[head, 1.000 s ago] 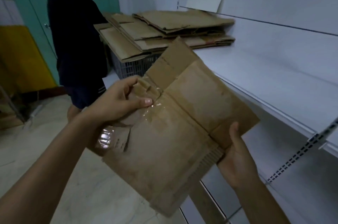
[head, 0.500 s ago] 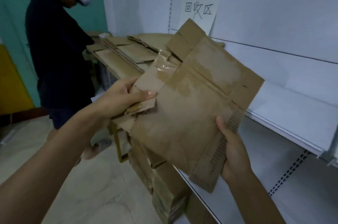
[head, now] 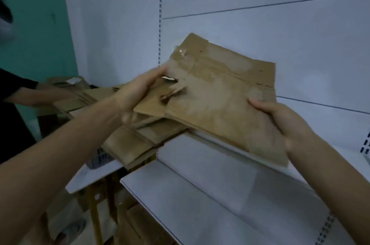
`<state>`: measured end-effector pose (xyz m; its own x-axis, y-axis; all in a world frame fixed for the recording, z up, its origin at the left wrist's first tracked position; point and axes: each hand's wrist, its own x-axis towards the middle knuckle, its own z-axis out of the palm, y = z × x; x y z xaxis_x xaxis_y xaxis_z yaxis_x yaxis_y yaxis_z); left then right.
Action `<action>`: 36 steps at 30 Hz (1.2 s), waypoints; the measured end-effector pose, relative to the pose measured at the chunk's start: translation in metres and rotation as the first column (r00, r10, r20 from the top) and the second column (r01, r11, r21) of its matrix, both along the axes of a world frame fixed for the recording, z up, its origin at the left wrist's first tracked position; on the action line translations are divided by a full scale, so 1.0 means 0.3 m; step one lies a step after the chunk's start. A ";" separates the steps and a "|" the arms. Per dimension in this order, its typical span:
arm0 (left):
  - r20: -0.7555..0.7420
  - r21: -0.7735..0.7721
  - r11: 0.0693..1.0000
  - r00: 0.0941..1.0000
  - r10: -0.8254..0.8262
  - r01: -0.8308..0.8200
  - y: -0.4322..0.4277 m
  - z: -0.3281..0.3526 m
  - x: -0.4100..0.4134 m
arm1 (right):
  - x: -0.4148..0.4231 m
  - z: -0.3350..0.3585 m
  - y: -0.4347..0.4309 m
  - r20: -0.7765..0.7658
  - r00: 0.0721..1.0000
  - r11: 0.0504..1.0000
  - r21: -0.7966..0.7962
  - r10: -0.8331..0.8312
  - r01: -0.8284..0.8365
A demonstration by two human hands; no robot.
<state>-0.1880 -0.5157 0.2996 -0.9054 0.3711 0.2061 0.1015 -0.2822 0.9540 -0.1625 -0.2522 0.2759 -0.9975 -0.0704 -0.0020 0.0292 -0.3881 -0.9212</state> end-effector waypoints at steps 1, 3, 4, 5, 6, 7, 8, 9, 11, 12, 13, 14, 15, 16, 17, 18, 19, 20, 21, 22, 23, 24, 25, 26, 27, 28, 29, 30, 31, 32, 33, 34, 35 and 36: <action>0.009 0.104 0.993 0.998 -0.060 0.058 -0.018 0.022 -0.044 | -0.049 0.047 -0.012 -0.004 1.000 1.000 0.012 0.005 -0.005; -0.034 0.185 0.977 0.995 -0.098 0.103 -0.024 0.054 -0.133 | -0.151 0.121 -0.031 -0.034 0.999 0.999 0.042 -0.005 0.007; -0.076 0.199 0.973 0.992 -0.103 0.116 -0.020 0.066 -0.184 | -0.207 0.144 -0.038 -0.050 0.999 0.998 0.059 -0.010 0.013; -0.120 0.212 0.968 0.986 -0.113 0.137 -0.013 0.082 -0.233 | -0.267 0.162 -0.043 -0.061 0.998 0.997 0.078 -0.015 0.020; -0.165 0.211 0.964 0.978 -0.130 0.164 -0.006 0.102 -0.284 | -0.326 0.177 -0.048 -0.065 0.998 0.993 0.110 -0.023 0.031; -0.206 0.196 0.963 0.968 -0.145 0.186 -0.004 0.123 -0.339 | -0.388 0.191 -0.049 -0.070 0.997 0.987 0.152 -0.040 0.050; -0.233 0.163 0.971 0.964 -0.132 0.173 -0.009 0.144 -0.391 | -0.446 0.204 -0.050 -0.081 0.995 0.978 0.195 -0.058 0.073; -0.242 0.114 0.988 0.967 -0.078 0.108 -0.020 0.160 -0.439 | -0.499 0.219 -0.053 -0.097 0.992 0.965 0.239 -0.083 0.104; -0.271 -0.053 0.990 0.956 0.111 -0.130 -0.065 0.179 -0.547 | -0.596 0.269 -0.057 -0.180 0.973 0.933 0.304 -0.145 0.195; -0.291 -0.161 0.959 0.940 0.179 -0.233 -0.090 0.182 -0.600 | -0.643 0.301 -0.059 -0.253 0.949 0.910 0.319 -0.190 0.267; -0.305 -0.256 0.915 0.925 0.228 -0.310 -0.115 0.178 -0.651 | -0.684 0.339 -0.063 -0.355 0.903 0.872 0.328 -0.242 0.362; -0.325 -0.336 0.863 0.907 0.269 -0.377 -0.139 0.169 -0.703 | -0.726 0.380 -0.068 -0.490 0.822 0.800 0.348 -0.289 0.489; -0.367 -0.407 0.796 0.878 0.306 -0.447 -0.162 0.156 -0.752 | -0.765 0.421 -0.079 -0.654 0.698 0.665 0.386 -0.293 0.640; -0.430 -0.474 0.714 0.843 0.324 -0.516 -0.186 0.142 -0.797 | -0.791 0.454 -0.108 -0.798 0.559 0.477 0.409 -0.227 0.778; -0.500 -0.537 0.624 0.810 0.306 -0.568 -0.208 0.123 -0.839 | -0.815 0.469 -0.152 -0.888 0.444 0.267 0.401 -0.122 0.876; -0.565 -0.598 0.532 0.786 0.251 -0.600 -0.231 0.104 -0.873 | -0.836 0.468 -0.212 -0.925 0.380 0.061 0.379 0.001 0.923; -0.605 -0.661 0.432 0.776 0.177 -0.613 -0.250 0.086 -0.896 | -0.863 0.449 -0.280 -0.921 0.371 -0.126 0.357 0.121 0.926; -0.617 -0.723 0.321 0.781 0.100 -0.612 -0.268 0.072 -0.917 | -0.893 0.409 -0.357 -0.882 0.403 -0.278 0.334 0.245 0.901; -0.605 -0.777 0.201 0.795 0.024 -0.597 -0.283 0.059 -0.931 | -0.926 0.342 -0.439 -0.806 0.457 -0.375 0.318 0.376 0.871; -0.576 -0.817 0.067 0.816 -0.046 -0.573 -0.297 0.046 -0.939 | -0.956 0.264 -0.514 -0.710 0.512 -0.420 0.325 0.484 0.847; -0.544 -0.831 -0.061 0.831 -0.111 -0.552 -0.307 0.036 -0.939 | -0.989 0.176 -0.579 -0.612 0.570 -0.449 0.360 0.548 0.818; -0.513 -0.831 -0.150 0.843 -0.165 -0.535 -0.323 0.026 -0.940 | -1.013 0.105 -0.625 -0.526 0.625 -0.476 0.406 0.576 0.780; -0.469 -0.842 -0.189 0.859 -0.205 -0.505 -0.341 0.015 -0.942 | -1.034 0.047 -0.652 -0.464 0.670 -0.482 0.468 0.579 0.741; -0.415 -0.869 -0.183 0.878 -0.239 -0.460 -0.362 0.003 -0.945 | -1.045 0.016 -0.668 -0.423 0.709 -0.478 0.532 0.565 0.699; -0.368 -0.895 -0.154 0.887 -0.278 -0.419 -0.383 -0.003 -0.949 | -1.044 0.011 -0.674 -0.393 0.741 -0.466 0.592 0.545 0.657; -0.325 -0.919 -0.119 0.892 -0.314 -0.377 -0.406 -0.006 -0.955 | -1.036 0.028 -0.679 -0.365 0.770 -0.437 0.661 0.524 0.610; -0.284 -0.935 -0.113 0.899 -0.334 -0.337 -0.423 -0.008 -0.959 | -1.021 0.049 -0.679 -0.319 0.810 -0.393 0.749 0.492 0.533; -0.243 -0.945 -0.124 0.904 -0.351 -0.302 -0.432 -0.006 -0.957 | -0.997 0.069 -0.683 -0.268 0.848 -0.352 0.821 0.458 0.450; -0.223 -0.950 -0.123 0.900 -0.375 -0.287 -0.435 -0.006 -0.957 | -0.979 0.079 -0.684 -0.234 0.876 -0.314 0.869 0.421 0.383; -0.222 -0.948 -0.120 0.886 -0.407 -0.293 -0.435 -0.007 -0.961 | -0.971 0.078 -0.680 -0.239 0.888 -0.283 0.887 0.394 0.364; -0.235 -0.946 -0.100 0.865 -0.443 -0.308 -0.431 -0.008 -0.962 | -0.967 0.075 -0.679 -0.248 0.901 -0.267 0.897 0.355 0.352; -0.254 -0.940 -0.081 0.842 -0.476 -0.330 -0.432 -0.010 -0.962 | -0.954 0.070 -0.672 -0.258 0.911 -0.248 0.906 0.322 0.344; -0.289 -0.928 -0.062 0.814 -0.503 -0.368 -0.434 -0.015 -0.966 | -0.942 0.057 -0.660 -0.287 0.910 -0.206 0.912 0.300 0.356; -0.326 -0.908 -0.062 0.790 -0.519 -0.415 -0.441 -0.021 -0.971 | -0.923 0.046 -0.648 -0.356 0.894 -0.130 0.907 0.273 0.401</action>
<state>-0.4794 -0.6481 0.2933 -0.7766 0.6225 -0.0967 0.6274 0.7781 -0.0294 -0.4394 -0.4466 0.2898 -0.9202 -0.2611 0.2917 -0.3148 0.9364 -0.1550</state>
